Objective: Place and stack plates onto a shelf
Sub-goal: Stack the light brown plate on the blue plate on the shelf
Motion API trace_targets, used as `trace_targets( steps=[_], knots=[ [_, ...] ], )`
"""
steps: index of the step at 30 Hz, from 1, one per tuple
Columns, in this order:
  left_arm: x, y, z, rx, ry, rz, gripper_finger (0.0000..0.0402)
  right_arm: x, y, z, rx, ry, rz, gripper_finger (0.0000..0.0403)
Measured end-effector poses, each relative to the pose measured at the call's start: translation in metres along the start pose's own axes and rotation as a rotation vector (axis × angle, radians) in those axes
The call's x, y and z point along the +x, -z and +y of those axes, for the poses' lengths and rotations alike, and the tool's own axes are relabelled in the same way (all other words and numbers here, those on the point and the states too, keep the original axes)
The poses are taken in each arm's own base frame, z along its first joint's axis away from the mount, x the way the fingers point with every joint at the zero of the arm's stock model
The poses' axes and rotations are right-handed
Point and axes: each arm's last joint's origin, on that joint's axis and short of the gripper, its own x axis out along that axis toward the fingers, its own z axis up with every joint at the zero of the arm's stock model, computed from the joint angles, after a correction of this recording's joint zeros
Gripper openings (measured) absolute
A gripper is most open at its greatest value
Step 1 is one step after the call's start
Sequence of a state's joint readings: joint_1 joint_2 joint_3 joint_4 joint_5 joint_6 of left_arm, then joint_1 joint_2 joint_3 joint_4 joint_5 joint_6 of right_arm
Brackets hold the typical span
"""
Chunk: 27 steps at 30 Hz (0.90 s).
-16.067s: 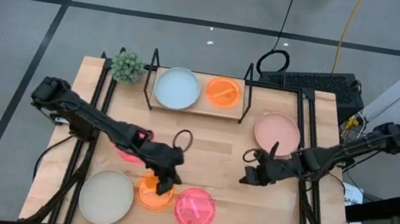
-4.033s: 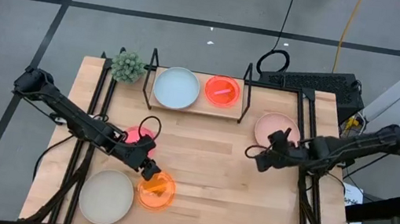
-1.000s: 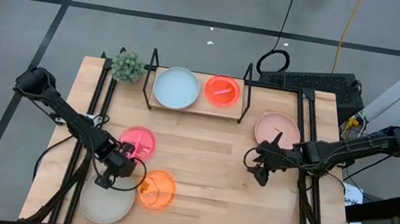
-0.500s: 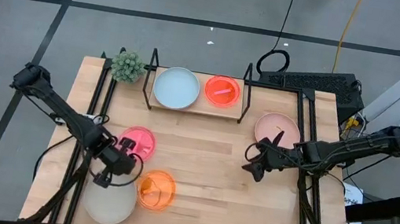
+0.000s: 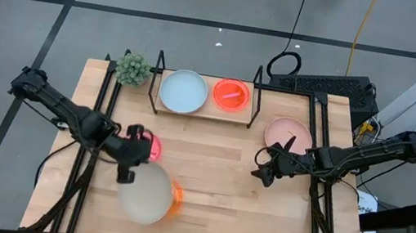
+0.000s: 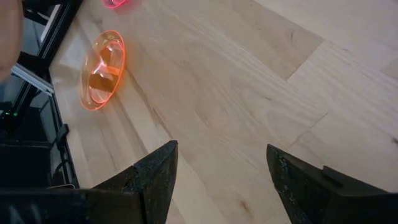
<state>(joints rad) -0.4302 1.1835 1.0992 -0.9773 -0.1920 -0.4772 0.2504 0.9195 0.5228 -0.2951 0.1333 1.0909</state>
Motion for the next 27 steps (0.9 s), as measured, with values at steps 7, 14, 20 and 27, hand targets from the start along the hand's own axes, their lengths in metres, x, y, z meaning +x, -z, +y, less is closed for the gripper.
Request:
trace_targets(
  steps=[7,14,20,27],
  knots=[
    [-0.018,-0.026,0.021,-0.191,-0.191,-0.183,0.0009,0.000,0.000,0.000,-0.025,-0.002,0.004,0.0226],
    [-0.023,-0.049,0.049,-0.443,-0.316,-0.378,0.0009,0.000,-0.001,0.002,-0.067,-0.022,-0.008,0.0226],
    [-0.026,-0.067,0.068,-0.717,-0.369,-0.605,0.0009,0.000,-0.002,0.004,-0.105,-0.040,-0.016,0.0226],
    [-0.014,-0.074,0.080,-1.059,-0.462,-0.769,0.0009,0.000,-0.002,0.003,-0.178,-0.036,-0.017,0.0226]
  ],
)
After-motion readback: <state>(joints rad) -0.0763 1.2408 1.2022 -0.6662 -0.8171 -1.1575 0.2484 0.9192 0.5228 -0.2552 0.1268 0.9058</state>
